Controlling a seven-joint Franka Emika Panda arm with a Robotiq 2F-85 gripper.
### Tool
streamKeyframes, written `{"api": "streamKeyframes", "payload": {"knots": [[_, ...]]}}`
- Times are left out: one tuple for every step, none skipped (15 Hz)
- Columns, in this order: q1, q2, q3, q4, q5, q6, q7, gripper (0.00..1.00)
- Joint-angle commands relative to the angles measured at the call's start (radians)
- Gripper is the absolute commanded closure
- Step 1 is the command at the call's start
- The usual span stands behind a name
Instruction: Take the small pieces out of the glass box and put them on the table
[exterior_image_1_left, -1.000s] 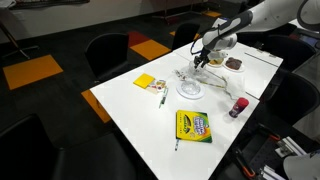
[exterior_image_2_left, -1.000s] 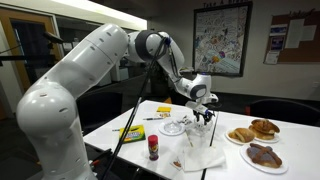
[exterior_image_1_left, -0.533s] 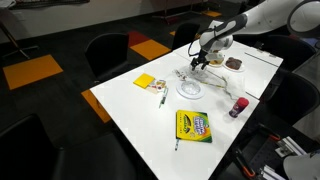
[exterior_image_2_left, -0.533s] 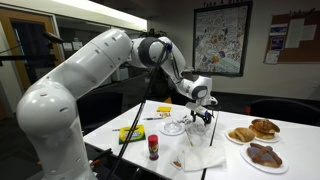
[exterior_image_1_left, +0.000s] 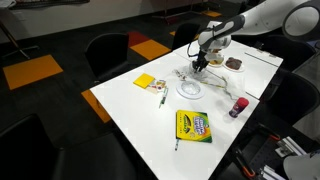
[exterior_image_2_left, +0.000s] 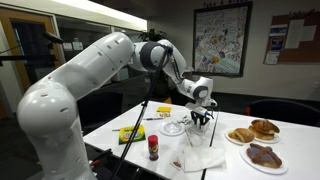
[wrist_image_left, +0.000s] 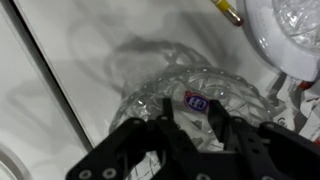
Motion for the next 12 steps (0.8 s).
{"api": "streamKeyframes", "payload": {"knots": [[0.005, 0.038, -0.006, 0.055, -0.001, -0.050, 0.009, 0.90], [0.007, 0.035, -0.006, 0.054, 0.000, -0.053, 0.010, 0.96], [0.008, 0.030, -0.006, 0.051, -0.001, -0.050, 0.009, 0.99], [0.011, 0.015, -0.006, 0.040, -0.001, -0.042, 0.010, 1.00], [0.012, 0.003, -0.005, 0.033, 0.000, -0.035, 0.008, 1.00], [0.013, -0.009, -0.004, 0.024, 0.000, -0.028, 0.006, 1.00], [0.015, -0.026, -0.003, 0.012, 0.001, -0.019, 0.004, 0.99], [0.018, -0.044, -0.003, 0.000, 0.000, -0.008, 0.004, 0.99], [0.020, -0.056, -0.003, -0.005, 0.000, -0.003, 0.003, 0.99], [0.021, -0.069, -0.002, -0.010, 0.001, 0.004, 0.002, 0.99], [0.026, -0.087, -0.002, -0.018, 0.000, 0.007, 0.003, 0.99], [0.028, -0.097, -0.001, -0.020, 0.001, 0.009, 0.002, 0.99]]}}
